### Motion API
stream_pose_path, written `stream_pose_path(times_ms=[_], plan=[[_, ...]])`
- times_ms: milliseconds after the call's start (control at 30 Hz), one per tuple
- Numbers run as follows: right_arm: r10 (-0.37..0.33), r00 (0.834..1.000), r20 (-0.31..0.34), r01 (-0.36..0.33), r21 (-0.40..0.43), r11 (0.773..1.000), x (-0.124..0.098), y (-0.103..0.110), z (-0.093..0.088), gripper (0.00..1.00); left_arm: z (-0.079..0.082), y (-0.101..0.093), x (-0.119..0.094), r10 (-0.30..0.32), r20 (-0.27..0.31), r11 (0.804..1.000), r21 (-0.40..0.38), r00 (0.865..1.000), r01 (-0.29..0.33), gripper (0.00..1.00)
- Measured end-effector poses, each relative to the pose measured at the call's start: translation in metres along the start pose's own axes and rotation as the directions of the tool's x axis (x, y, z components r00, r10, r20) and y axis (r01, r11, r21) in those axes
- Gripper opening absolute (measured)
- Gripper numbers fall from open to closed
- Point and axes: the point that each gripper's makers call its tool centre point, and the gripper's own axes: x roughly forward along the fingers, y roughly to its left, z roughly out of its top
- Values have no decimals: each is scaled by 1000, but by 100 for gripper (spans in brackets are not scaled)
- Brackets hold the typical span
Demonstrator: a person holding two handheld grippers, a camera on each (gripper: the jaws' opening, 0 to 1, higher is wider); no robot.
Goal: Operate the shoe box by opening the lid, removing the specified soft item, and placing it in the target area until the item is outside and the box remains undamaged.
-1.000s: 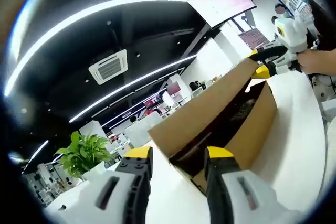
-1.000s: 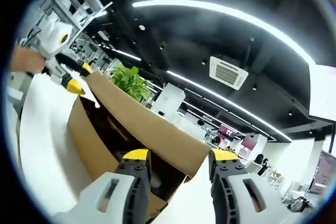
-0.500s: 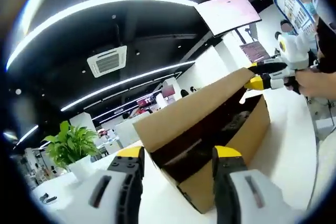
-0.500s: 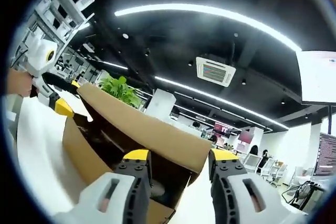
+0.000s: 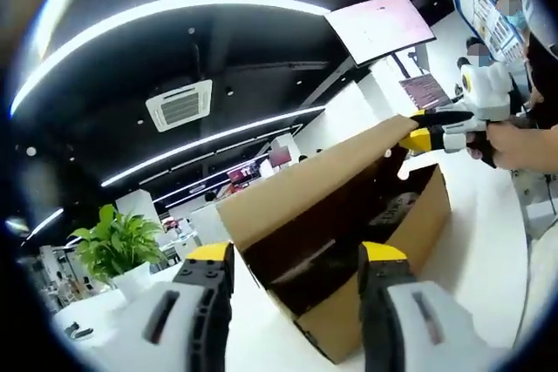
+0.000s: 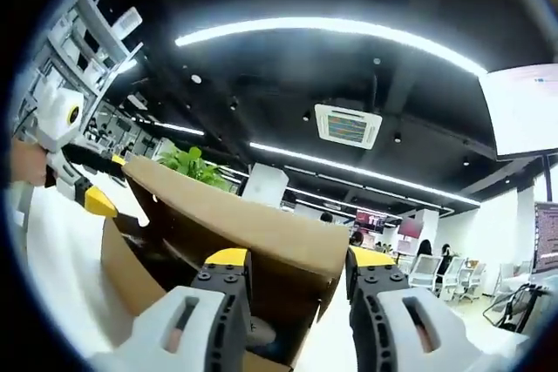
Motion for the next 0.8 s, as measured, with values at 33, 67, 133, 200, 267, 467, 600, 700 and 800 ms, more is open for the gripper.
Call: stream_pose_path(times_ms=[33,67,133,200,267,467,600,700,800], plan=[[-5,1000,13,5,-20,1000,1,0,2,42,1,0,0,3,5,1000,-5,1000,-3,61],[-10,999,35,13,-76,997,3,-2,6,43,1,-1,1,2,7,1000,-4,1000,-2,62],[-11,999,49,16,-112,994,5,-1,7,43,1,-1,1,-1,6,1000,0,1000,1,62],[-15,999,49,19,-99,995,5,-3,6,42,1,0,1,-6,8,1000,4,1000,6,62],[-12,999,48,17,-94,995,7,-3,7,42,1,-1,2,-17,8,1000,9,1000,16,64],[-6,997,82,25,-232,972,10,-4,10,42,-1,-1,2,-18,-9,1000,12,1000,19,62],[-4,997,81,21,-210,978,11,-5,9,39,0,-1,2,-17,-7,1000,20,1000,17,63],[-1,997,79,17,-204,979,11,-6,8,39,0,0,3,-19,-6,1000,22,1000,19,63],[17,997,75,-2,-198,980,13,-8,9,37,1,1,3,-21,-2,1000,20,1000,21,63]])
